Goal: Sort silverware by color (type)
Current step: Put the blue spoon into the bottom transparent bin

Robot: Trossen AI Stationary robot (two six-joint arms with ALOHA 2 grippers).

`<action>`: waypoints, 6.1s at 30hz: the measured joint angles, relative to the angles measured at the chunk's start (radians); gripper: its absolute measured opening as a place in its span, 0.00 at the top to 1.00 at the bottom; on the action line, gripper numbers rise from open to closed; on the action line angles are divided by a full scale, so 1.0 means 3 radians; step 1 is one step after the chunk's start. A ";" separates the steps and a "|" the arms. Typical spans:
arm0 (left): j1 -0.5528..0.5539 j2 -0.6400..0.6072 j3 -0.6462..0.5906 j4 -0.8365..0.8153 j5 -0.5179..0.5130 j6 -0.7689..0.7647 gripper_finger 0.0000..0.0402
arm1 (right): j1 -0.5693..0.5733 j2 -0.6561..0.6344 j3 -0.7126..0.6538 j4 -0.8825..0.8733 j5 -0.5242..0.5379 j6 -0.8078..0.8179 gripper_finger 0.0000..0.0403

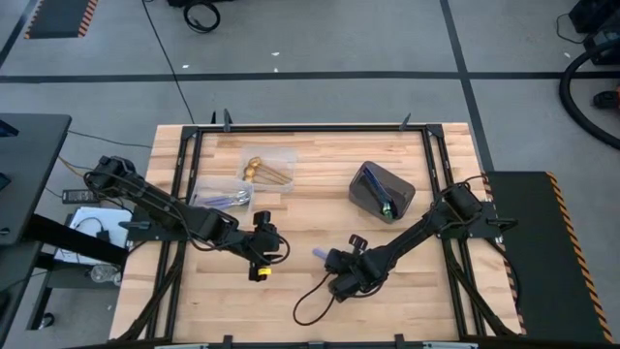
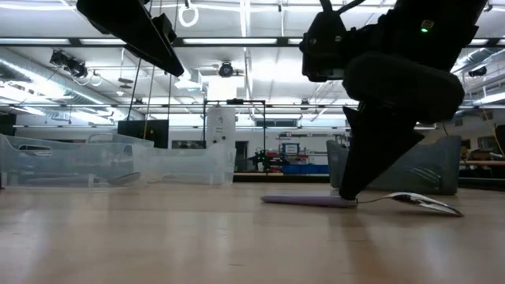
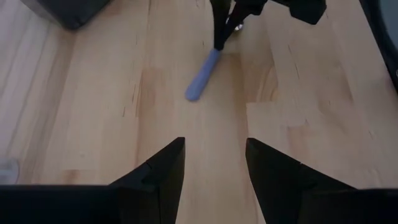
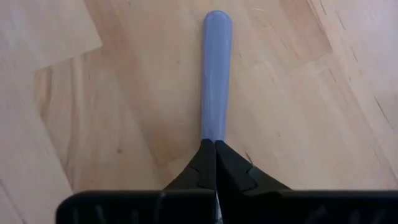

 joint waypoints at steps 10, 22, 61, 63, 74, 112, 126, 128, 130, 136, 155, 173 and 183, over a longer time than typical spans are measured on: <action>-0.0095 0.0374 0.0005 0.0288 -0.0323 0.0576 0.52 | -0.0037 -0.0089 -0.0011 0.0020 -0.0131 -0.0078 1.00; -0.0085 0.0418 0.0004 0.0215 -0.0282 0.0491 0.51 | -0.0020 -0.0102 -0.0014 -0.0215 -0.0252 -0.0034 0.82; -0.0164 0.0418 0.0003 0.0351 0.0388 0.0493 0.52 | -0.0030 -0.0114 -0.0195 0.0048 -0.0639 -0.0012 0.96; -0.0165 0.0418 0.0003 0.0351 0.0421 0.0493 0.52 | -0.0014 -0.0122 -0.0152 -0.0013 -0.0592 -0.0031 0.96; -0.0169 0.0429 0.0003 0.0370 0.0359 0.0632 0.52 | -0.0031 -0.0192 -0.0114 -0.0109 -0.0468 -0.0139 0.97; -0.0479 0.0914 0.0001 0.0403 -0.1636 0.1953 0.45 | -0.0769 -0.0655 -0.0343 0.0992 -0.1482 -0.1004 0.99; -0.0453 0.0914 0.0003 0.0369 -0.1651 0.1598 0.43 | -0.1058 -0.0654 -0.0582 0.1251 -0.1970 -0.0917 0.99; -0.0435 0.0914 0.0004 0.0368 -0.1637 0.1539 0.40 | -0.1110 -0.0654 -0.0582 0.1248 -0.2017 -0.0917 0.99; -0.0422 0.0914 0.0004 0.0379 -0.1599 0.1598 0.38 | -0.1157 -0.0654 -0.0582 0.1322 -0.2068 -0.0891 0.99; -0.0318 0.0947 0.0005 0.0489 -0.1479 0.1628 0.39 | -0.1232 -0.0654 -0.0581 0.1585 -0.2195 -0.0798 0.99; -0.0134 0.1183 0.0005 0.0801 -0.1447 0.2234 0.65 | -0.1320 -0.0653 -0.0581 0.1847 -0.2258 -0.0635 0.99; -0.0135 0.1180 0.0027 0.0829 -0.1453 0.2182 0.85 | -0.1347 -0.0650 -0.0581 0.1930 -0.2228 -0.0747 0.87; -0.0135 0.1180 0.0027 0.0818 -0.1420 0.2137 0.85 | -0.1422 -0.0699 -0.0574 0.1972 -0.2448 -0.0771 0.63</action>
